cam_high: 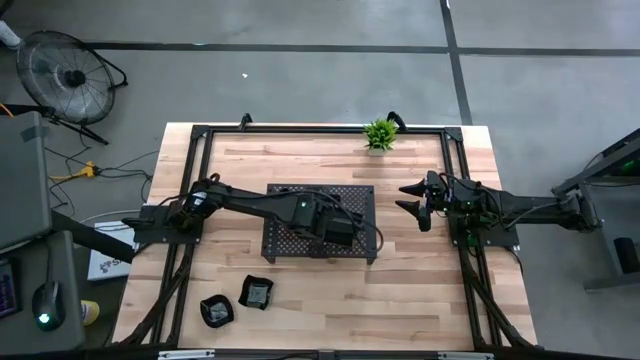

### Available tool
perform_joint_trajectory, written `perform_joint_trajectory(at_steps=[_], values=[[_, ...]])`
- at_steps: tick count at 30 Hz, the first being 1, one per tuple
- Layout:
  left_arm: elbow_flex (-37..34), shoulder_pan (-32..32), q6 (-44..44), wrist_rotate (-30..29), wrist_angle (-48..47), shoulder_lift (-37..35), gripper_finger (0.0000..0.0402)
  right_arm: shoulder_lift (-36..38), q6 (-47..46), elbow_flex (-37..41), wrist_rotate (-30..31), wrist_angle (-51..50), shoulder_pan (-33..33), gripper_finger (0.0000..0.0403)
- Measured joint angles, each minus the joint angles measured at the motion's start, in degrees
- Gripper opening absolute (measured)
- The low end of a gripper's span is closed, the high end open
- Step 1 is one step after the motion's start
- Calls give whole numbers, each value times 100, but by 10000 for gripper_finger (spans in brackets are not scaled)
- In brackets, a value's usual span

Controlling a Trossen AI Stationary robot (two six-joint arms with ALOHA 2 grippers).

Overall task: Pick & Place Mini shaped plates
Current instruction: Stack the leaf shaped plate on top of the leaf shaped plates on the shelf

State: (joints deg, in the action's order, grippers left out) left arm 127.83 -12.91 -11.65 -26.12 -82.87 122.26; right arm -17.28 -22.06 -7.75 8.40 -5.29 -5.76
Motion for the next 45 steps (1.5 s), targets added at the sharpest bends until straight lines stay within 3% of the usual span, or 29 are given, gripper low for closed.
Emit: perform_joint_trajectory(at_steps=[45], values=[[-2,15,388,12,-260,-7,8,0,0,0,2,-1,2,246]])
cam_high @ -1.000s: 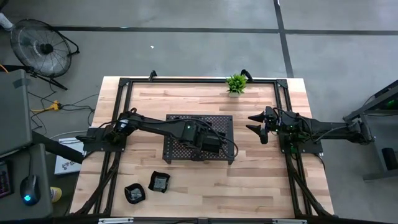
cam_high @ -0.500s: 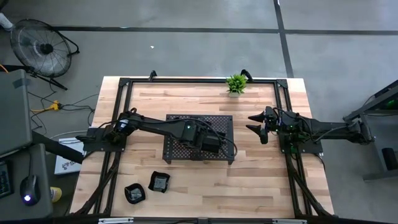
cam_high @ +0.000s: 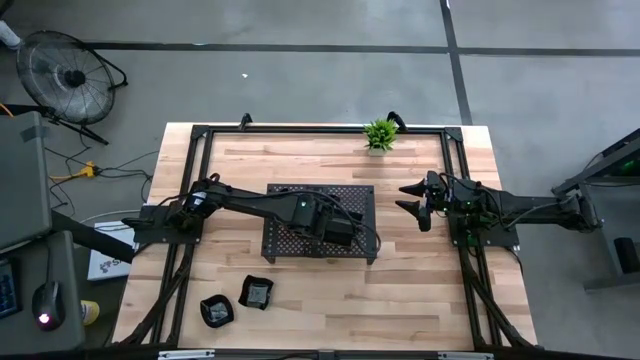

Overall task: Pick & Place Mini shaped plates
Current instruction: Stack the leaf shaped plate on top of the leaf shaped plates on the shelf

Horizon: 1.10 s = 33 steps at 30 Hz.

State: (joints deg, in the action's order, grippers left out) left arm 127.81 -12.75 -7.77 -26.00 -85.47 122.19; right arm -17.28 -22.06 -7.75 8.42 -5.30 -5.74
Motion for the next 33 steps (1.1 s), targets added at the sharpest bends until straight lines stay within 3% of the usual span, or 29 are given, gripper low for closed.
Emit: perform_joint_trajectory(at_steps=[28,33], values=[[0,2,323,18,-2,0,8,0,0,0,-2,2,1,246],[0,2,318,16,-1,0,32,0,0,0,1,0,0,246]])
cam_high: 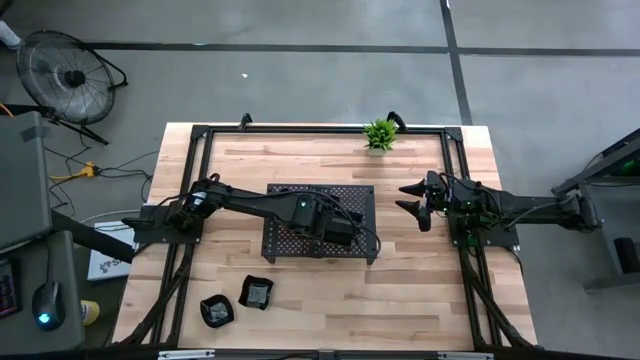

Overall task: Pick & Place Mini shaped plates
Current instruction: Stack the leaf shaped plate on top of the leaf shaped plates on the shelf

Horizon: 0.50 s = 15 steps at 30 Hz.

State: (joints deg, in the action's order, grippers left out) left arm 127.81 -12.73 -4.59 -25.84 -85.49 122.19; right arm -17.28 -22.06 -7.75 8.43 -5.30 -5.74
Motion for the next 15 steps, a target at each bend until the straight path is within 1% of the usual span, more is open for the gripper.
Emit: perform_joint_trajectory(at_steps=[7,15], values=[[0,0,-12,-55,1,0,87,0,0,0,-1,0,-2,246],[0,32,-15,-113,1,-2,113,-1,0,0,-2,0,0,246]])
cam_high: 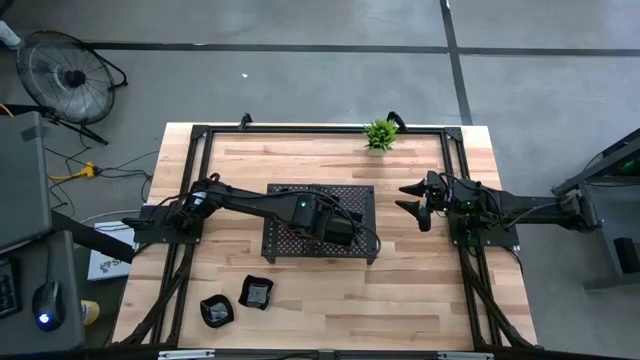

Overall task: Pick & Place Mini shaped plates
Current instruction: Stack the leaf shaped plate on top of the leaf shaped plates on the shelf

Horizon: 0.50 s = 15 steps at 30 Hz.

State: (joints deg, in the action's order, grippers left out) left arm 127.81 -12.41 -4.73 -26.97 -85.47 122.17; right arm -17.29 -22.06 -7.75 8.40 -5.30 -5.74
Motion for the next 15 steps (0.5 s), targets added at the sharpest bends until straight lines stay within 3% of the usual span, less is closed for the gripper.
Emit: perform_joint_trajectory(at_steps=[15], values=[[0,53,4,268,2,-1,187,1,0,0,0,0,0,246]])
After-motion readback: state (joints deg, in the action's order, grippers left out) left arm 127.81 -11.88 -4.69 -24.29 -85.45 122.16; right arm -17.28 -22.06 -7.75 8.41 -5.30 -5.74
